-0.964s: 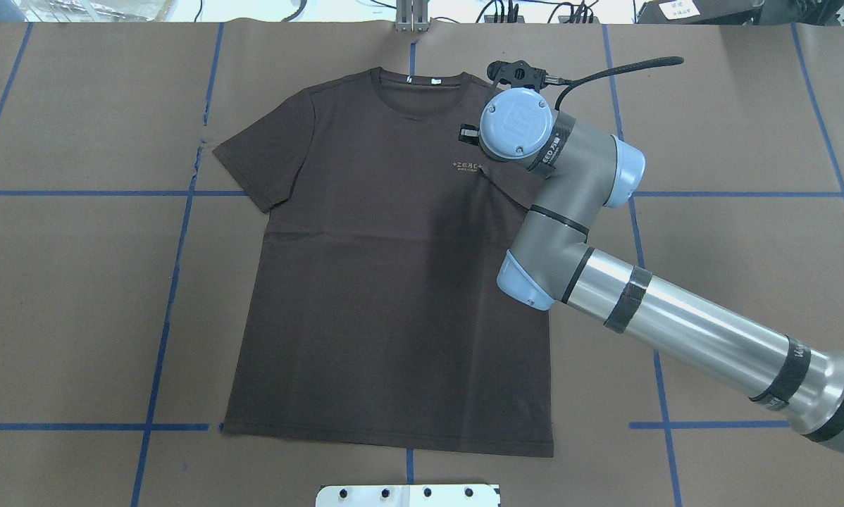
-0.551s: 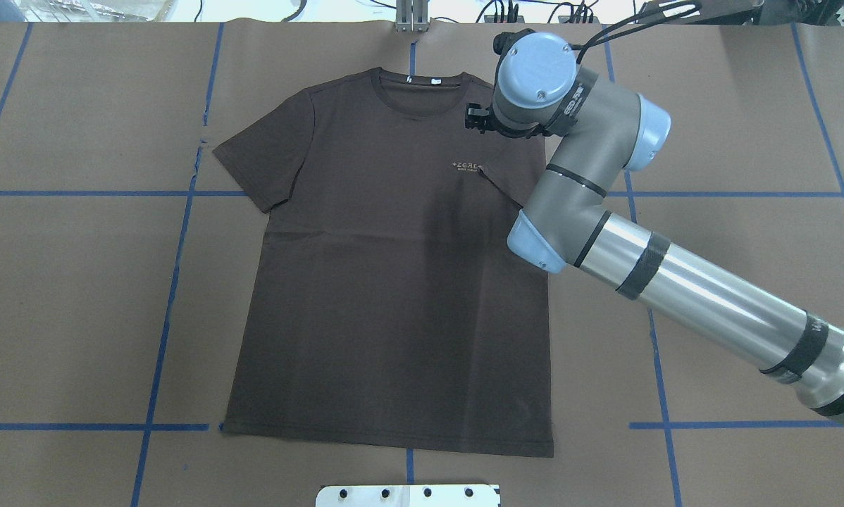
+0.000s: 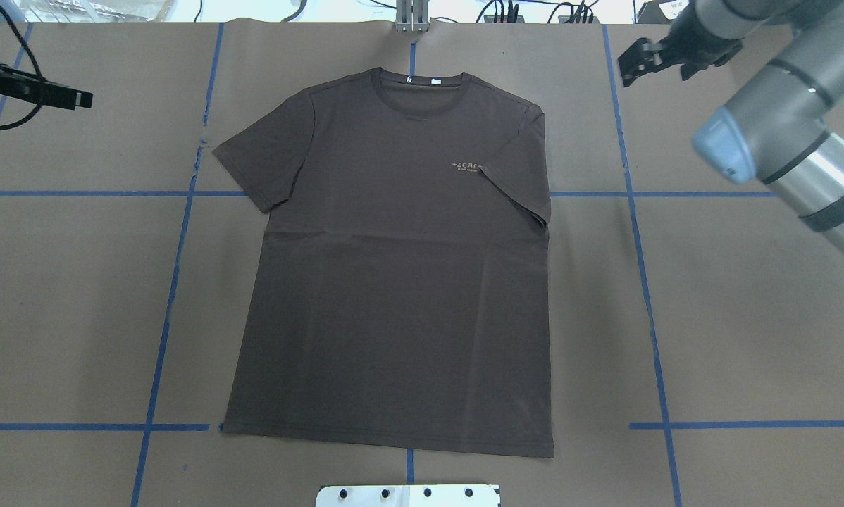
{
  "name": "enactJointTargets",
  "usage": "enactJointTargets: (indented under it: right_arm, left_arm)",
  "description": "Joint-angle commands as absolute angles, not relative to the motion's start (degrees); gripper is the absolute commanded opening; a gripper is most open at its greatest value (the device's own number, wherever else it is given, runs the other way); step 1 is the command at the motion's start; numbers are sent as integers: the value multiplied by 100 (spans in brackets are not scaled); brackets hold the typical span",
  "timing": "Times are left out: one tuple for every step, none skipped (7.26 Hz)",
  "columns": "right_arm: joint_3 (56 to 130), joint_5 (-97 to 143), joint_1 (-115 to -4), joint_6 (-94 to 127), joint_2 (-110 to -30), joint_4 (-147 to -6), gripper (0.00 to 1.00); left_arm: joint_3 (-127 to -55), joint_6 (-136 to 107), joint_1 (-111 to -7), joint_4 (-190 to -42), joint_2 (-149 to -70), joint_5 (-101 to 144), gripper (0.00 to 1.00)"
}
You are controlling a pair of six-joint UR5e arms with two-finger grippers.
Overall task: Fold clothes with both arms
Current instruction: 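Raise the right arm away while the left arm moves toward the shirt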
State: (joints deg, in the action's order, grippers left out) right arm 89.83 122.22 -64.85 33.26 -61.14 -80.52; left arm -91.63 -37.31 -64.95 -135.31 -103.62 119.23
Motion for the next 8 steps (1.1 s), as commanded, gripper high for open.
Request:
enactJointTargets:
  right_arm:
    - [9061,13356,-7651,1511,-6975,-8033,100]
    - [9114,13429,-7812,1346,-7170,-8025,100]
    - [9140,13412,-7813,1336,-7224,-8024,100]
    - [9141,13403,-7813,1345,-7225,-8024,100]
    - [9141,13403,-7813,1336,-7233,-8024,100]
    - [9141,13403,-7813,1336,-7260,-8024,100]
    - [9141,13395,-7813,1336,-7260,-8024,100]
    - [9149,13395,-7813,1336,-7286,-8024,100]
  left_arm:
    - [-8433,-5249,-5830,-13622,-11009,11348,65]
    - [-8020,-5630,-5540,-13936,-11187,10903,50]
    - [-7598,-5947,-5294,-14279,-11354,10611,48]
    - [-7307,-5968,-5152,-14308,-11564,10443,48]
    - [-7069,-5968,-5020,-14300,-11732,10250,48]
    - [-6884,-5959,-4975,-14300,-11803,10152,48]
    - [-6760,-5959,-4914,-14300,-11856,10125,48]
    - [-6672,-5959,-4896,-14300,-11909,9942,48]
